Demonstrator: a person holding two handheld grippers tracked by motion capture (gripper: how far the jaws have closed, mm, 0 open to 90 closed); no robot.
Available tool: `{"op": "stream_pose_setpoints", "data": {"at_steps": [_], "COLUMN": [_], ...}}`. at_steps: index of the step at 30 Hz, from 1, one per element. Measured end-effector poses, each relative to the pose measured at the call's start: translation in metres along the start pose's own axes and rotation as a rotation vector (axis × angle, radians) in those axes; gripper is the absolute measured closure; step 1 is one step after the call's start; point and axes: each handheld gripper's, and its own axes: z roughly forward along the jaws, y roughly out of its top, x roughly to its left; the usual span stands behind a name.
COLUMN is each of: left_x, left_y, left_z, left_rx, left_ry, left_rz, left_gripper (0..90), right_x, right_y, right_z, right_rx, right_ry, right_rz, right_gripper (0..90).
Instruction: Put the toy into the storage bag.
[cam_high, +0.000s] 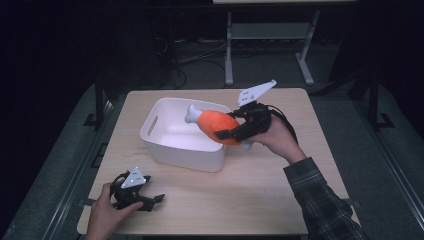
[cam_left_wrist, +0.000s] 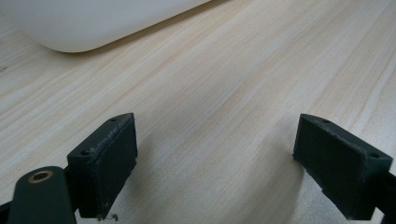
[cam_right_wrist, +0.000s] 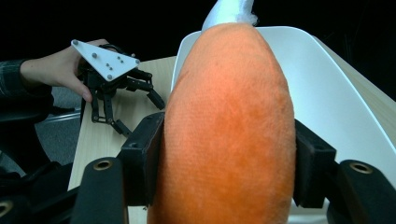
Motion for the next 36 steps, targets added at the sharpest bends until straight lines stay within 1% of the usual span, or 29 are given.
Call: {"op": "stream_pose_setpoints", "data": {"at_steps": [5, 9, 11, 17, 21, 30, 36], "left_x": [0.000, 0.000, 0.000, 0.000, 0.000, 0.000, 0.000], "left_y": [0.000, 0.000, 0.000, 0.000, 0.000, 0.000, 0.000], "left_z": [0.000, 0.000, 0.000, 0.000, 0.000, 0.000, 0.000], "left_rx": [0.001, 0.001, 0.000, 0.001, 0.001, 0.001, 0.002], "left_ry": [0.000, 0.000, 0.000, 0.001, 0.001, 0.001, 0.001], "left_rz": [0.001, 0.000, 0.001, 0.001, 0.001, 0.001, 0.002], "left_gripper": [12.7, 12.7, 12.7, 12.7, 12.7, 12.7, 12.7], "right_x": [-0.001, -0.002, -0.003, -0.007, -0.008, -0.006, -0.005], "right_y": [0.008, 0.014, 0.016, 0.022, 0.028, 0.041, 0.044], "right_z": [0.012, 0.023, 0.028, 0.044, 0.055, 0.077, 0.092], "right_rx": [0.012, 0.026, 0.021, 0.036, 0.056, 0.086, 0.098], "right_ry": [0.013, 0.019, 0.022, 0.030, 0.034, 0.044, 0.049], "right_rz": [-0.002, -0.017, -0.020, -0.021, -0.033, -0.057, -0.070], "right_gripper": [37.1, 36.8, 36.9, 36.6, 36.5, 36.2, 36.2]}}
